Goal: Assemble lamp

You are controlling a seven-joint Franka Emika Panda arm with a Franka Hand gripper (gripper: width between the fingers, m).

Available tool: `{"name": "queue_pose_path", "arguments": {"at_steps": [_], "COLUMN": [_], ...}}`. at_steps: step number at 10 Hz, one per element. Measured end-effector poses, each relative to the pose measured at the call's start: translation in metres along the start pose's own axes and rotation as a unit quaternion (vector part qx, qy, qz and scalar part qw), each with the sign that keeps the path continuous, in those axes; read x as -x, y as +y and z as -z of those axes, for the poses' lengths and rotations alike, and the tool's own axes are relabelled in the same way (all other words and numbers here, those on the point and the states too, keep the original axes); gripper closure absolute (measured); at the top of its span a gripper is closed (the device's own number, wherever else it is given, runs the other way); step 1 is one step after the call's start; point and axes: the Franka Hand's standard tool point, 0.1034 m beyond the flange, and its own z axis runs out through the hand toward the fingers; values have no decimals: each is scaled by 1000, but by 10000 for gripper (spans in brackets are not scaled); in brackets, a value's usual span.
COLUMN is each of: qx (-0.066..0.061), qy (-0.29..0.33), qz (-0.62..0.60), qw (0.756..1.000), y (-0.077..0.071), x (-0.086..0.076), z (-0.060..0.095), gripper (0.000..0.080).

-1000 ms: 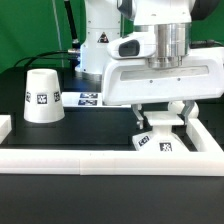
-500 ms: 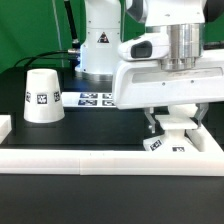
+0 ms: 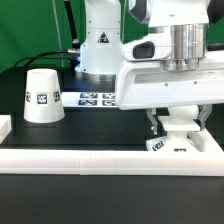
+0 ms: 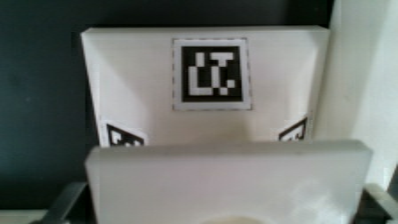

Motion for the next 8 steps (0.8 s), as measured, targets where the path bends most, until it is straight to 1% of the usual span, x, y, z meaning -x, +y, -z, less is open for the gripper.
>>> {"name": "queue_pose_path", "arguments": {"at_steps": [1, 2, 3, 5, 8], "qx": [0, 1, 2, 2, 4], "qy": [-2, -5, -8, -13, -25], "qz": [5, 9, 12, 15, 22], "qw": [1000, 1000, 1000, 1000, 999], "y": [0, 1, 1, 1, -6], "x": [5, 11, 17, 31, 62], "z": [1, 4, 7, 12, 23], "gripper": [180, 124, 107, 101, 100]}}
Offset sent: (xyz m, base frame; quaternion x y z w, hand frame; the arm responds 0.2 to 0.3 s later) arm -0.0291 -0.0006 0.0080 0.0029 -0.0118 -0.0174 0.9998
